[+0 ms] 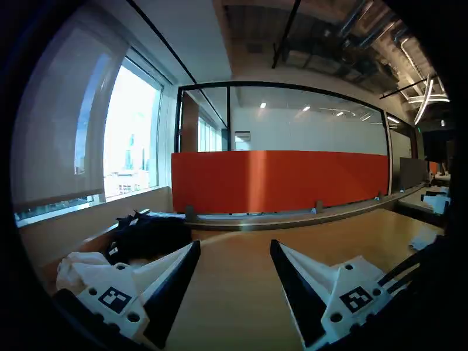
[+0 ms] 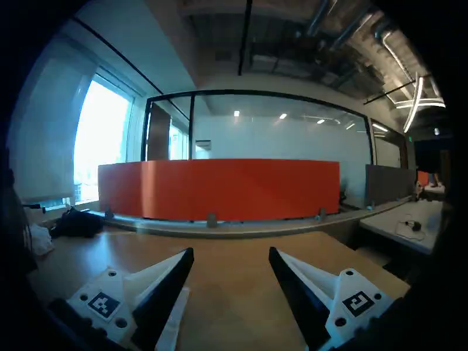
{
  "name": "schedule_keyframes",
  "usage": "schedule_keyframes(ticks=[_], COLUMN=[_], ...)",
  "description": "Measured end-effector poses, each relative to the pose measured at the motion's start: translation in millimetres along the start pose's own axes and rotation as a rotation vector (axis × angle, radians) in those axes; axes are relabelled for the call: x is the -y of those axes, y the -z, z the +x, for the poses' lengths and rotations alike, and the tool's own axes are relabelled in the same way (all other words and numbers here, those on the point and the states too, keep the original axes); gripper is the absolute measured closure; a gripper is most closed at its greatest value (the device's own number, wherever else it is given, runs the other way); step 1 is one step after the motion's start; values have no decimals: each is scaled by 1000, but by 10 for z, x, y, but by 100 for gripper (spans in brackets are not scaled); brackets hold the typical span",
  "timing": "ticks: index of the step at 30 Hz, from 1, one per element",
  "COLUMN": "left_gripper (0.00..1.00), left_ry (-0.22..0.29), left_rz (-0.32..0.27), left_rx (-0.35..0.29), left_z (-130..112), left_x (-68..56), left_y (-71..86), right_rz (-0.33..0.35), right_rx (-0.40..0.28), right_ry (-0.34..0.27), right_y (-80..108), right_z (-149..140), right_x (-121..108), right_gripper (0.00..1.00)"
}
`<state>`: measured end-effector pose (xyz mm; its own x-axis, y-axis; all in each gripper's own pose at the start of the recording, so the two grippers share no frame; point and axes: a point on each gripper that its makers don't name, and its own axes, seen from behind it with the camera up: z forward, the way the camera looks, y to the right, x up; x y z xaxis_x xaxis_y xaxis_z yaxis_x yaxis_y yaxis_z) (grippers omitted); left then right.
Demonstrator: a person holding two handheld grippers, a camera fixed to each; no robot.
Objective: Fold towel
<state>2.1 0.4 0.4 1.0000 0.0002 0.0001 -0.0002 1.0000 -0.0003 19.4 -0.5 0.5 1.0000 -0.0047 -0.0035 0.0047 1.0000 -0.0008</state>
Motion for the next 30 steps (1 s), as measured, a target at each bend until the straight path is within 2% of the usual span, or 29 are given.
schedule_keyframes(ticks=[8, 15, 23, 30], left_gripper=[12, 12, 12, 12], left_ry=[-8, -19, -47, -88], left_rz=[-3, -41, -119, -208], left_rx=[11, 55, 134, 208], left_z=[378, 522, 475, 324], left_x=[-51, -125, -252, -437], left_y=[-34, -43, -16, 39], right_rz=[-4, 25, 114, 227], right_rx=[1, 38, 116, 216], right_ry=[16, 28, 91, 163], right_y=[-13, -26, -26, 38], right_z=[472, 685, 667, 472], right_x=[11, 78, 278, 508], right_gripper=[0, 0, 0, 0])
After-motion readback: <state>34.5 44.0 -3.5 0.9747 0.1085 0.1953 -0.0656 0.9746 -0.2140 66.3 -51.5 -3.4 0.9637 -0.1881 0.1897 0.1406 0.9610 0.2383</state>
